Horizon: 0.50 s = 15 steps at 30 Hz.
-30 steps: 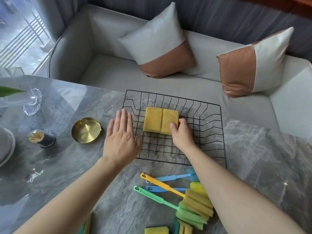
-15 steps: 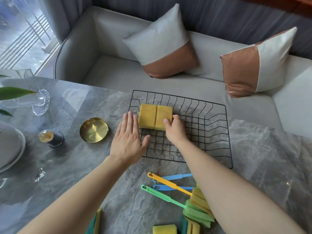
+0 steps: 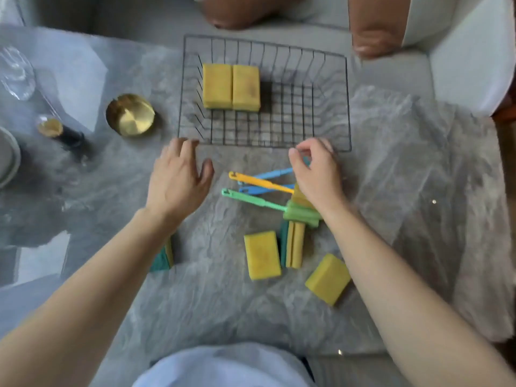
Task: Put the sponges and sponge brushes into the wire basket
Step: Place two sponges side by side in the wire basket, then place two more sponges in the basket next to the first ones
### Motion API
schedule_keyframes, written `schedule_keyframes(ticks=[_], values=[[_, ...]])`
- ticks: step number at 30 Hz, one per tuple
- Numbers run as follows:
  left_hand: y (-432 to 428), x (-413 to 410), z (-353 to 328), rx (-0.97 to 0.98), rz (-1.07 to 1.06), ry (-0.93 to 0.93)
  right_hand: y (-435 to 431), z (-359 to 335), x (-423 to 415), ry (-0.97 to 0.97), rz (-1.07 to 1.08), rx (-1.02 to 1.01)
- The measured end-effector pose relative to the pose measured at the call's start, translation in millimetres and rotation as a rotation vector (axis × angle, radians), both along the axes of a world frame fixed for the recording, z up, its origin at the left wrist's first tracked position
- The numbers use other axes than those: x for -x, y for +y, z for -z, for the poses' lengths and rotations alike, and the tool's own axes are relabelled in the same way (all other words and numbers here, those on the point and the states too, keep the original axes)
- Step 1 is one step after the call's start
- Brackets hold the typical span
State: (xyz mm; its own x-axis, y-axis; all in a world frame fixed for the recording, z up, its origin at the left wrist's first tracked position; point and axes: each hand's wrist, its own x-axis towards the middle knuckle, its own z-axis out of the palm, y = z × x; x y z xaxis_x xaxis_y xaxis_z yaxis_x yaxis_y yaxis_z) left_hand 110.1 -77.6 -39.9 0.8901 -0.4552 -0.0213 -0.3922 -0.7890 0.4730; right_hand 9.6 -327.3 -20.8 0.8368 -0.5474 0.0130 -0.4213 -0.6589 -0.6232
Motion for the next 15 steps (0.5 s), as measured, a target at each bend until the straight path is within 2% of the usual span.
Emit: schedule_keyframes(ticks=[4, 8, 12, 15], values=[[18.0, 73.9, 7.4, -0.008, 0.023, 0.174, 14.6, -9.9, 114.1, 0.102, 0.056, 0.097], [16.9, 131.9, 25.0, -0.038, 0.035, 0.356, 24.2, 1.7, 204.8, 0.275, 0.208, 0.131], [4.4, 166.8, 43.9, -0.122, 0.080, 0.472, 29.6, 21.4, 247.3, 0.463, 0.293, 0.060], [-4.6, 177.7, 52.0, -0.197, 0.112, 0.478, 35.7, 30.7, 252.7, 0.553, 0.378, 0.001]])
